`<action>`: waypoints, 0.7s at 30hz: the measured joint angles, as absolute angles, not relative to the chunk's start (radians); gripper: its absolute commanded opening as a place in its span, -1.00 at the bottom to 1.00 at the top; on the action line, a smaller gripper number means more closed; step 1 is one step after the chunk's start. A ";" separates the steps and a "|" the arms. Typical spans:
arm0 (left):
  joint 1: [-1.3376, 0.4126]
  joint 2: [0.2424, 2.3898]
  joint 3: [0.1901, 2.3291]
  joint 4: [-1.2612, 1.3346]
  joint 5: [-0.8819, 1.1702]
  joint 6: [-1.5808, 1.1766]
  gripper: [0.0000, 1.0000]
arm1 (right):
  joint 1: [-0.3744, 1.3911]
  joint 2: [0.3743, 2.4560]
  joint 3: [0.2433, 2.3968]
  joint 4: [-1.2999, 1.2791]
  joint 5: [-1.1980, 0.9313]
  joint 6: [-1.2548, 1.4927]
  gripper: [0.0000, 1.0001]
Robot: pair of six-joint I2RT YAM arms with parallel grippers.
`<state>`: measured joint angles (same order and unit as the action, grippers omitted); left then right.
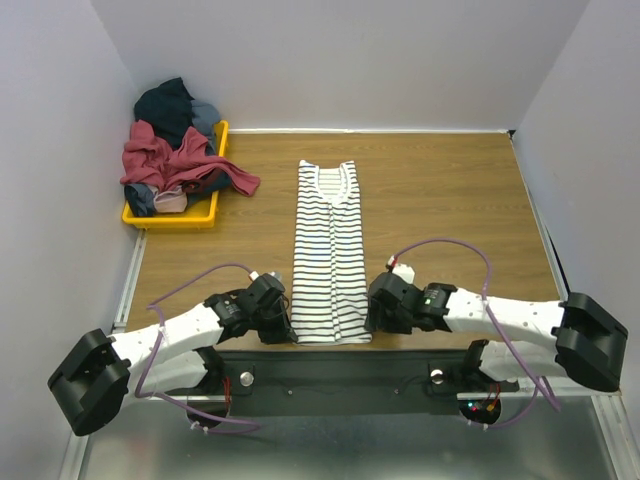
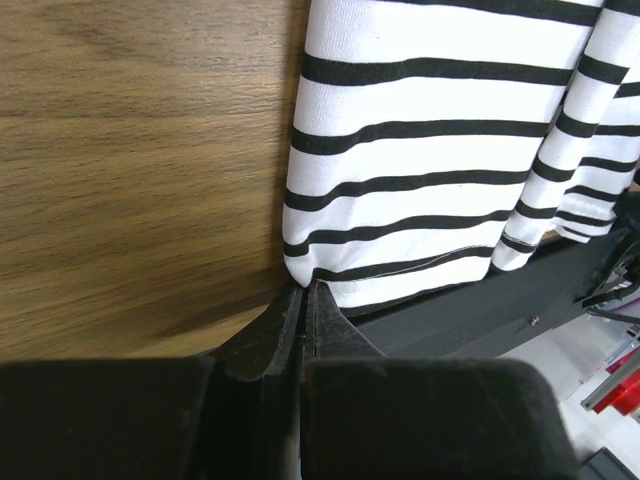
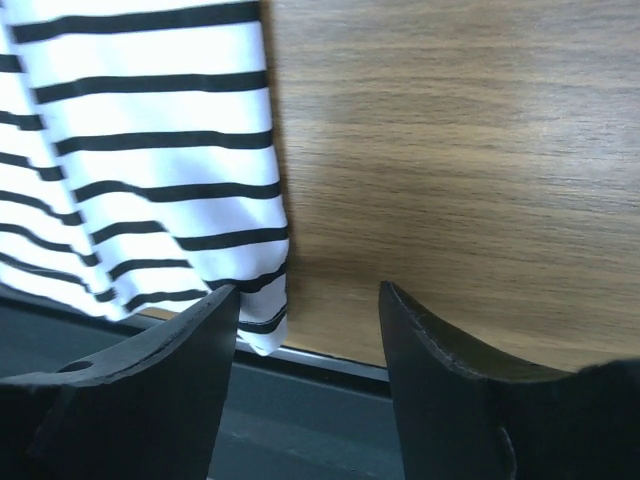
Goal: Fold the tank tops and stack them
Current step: Fold the tank top
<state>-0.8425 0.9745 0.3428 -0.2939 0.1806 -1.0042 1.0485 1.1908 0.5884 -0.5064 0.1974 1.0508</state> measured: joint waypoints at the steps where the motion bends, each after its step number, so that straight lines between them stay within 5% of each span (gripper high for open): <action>1: -0.842 0.975 0.344 -0.295 0.180 -1.003 -0.85 | 1.048 1.206 0.588 -0.506 0.194 1.051 0.12; 21: -0.842 0.975 0.349 -0.304 0.172 -0.988 -0.84 | 1.055 1.310 0.620 -0.410 0.137 1.049 0.03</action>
<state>-0.8425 0.9752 0.3492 -0.3038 0.1719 -0.9878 1.0550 1.3102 0.6197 -0.4095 0.1371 1.0492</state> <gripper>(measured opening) 0.109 0.534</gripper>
